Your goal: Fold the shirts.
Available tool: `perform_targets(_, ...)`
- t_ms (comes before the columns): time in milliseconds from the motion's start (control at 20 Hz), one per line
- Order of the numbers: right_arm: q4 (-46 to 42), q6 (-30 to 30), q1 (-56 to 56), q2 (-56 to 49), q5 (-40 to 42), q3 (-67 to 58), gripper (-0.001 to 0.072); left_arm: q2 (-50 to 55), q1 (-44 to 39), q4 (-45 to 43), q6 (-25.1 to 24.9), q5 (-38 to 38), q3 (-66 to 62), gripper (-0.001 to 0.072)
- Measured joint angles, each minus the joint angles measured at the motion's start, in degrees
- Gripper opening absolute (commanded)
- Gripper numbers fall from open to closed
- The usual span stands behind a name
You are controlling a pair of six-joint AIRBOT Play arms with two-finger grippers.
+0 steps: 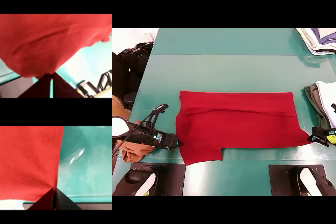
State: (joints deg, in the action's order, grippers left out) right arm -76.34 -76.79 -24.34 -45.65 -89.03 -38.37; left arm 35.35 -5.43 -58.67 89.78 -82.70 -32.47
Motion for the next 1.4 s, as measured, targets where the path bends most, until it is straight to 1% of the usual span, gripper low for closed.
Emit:
perform_targets(150, -0.7, -1.6, 4.3, -1.5, 0.6, -3.0, 0.002, 2.4, 0.0, -2.0, 0.2, 3.5, -4.9, 0.0023)
perform_targets(250, -0.9, -3.3, 7.9, -5.4, 2.4, -6.9, 0.002, 7.1, 0.0, -3.9, -0.6, 7.1, -9.2, 0.0024)
perform_targets(450, -1.0, -5.6, 14.1, -17.0, 5.6, -16.9, 0.0021, 20.6, 0.1, -6.1, -2.4, 14.8, -18.3, 0.0024)
perform_targets(600, -1.1, -6.6, 16.9, -26.2, 6.5, -24.6, 0.0021, 30.5, 0.8, -6.8, -2.8, 19.1, -25.1, 0.0025)
perform_targets(800, 0.3, -7.1, 18.2, -36.5, 7.0, -34.1, 0.0024, 39.8, 1.1, -7.3, -4.1, 23.9, -31.5, 0.0025)
perform_targets(850, 1.4, -7.1, 18.3, -38.8, 7.3, -36.5, 0.0087, 41.2, 1.2, -7.3, -4.2, 25.3, -32.4, 0.0027)
perform_targets(900, 2.1, -7.2, 18.4, -40.8, 7.5, -38.6, 0.0283, 42.1, 1.2, -7.3, -4.3, 26.4, -33.0, 0.0202)
perform_targets(950, 3.2, -7.2, 18.4, -42.7, 7.8, -40.8, 0.0359, 42.9, 1.2, -7.4, -4.4, 27.6, -33.6, 0.0516)
perform_targets(1000, 4.2, -7.2, 18.4, -44.3, 8.2, -42.7, 0.0359, 43.4, 1.3, -7.4, -4.4, 28.5, -33.9, 0.0619)
perform_targets(1050, 5.3, -7.1, 18.4, -45.7, 8.5, -44.5, 0.0359, 43.8, 1.3, -7.4, -4.3, 28.8, -34.2, 0.06)
perform_targets(1150, 7.0, -5.4, 18.1, -47.5, 8.5, -47.0, 0.0359, 44.2, 1.3, -7.3, -4.3, 28.4, -35.5, 0.06)
perform_targets(1250, 7.9, -3.5, 17.0, -48.1, 7.3, -47.7, 0.0359, 44.4, 1.3, -7.3, -4.3, 25.6, -37.6, 0.0599)
perform_targets(1400, 8.9, -0.7, 13.5, -47.2, 6.0, -44.7, 0.0369, 44.6, 1.2, -6.9, -4.4, 20.8, -40.3, 0.0598)
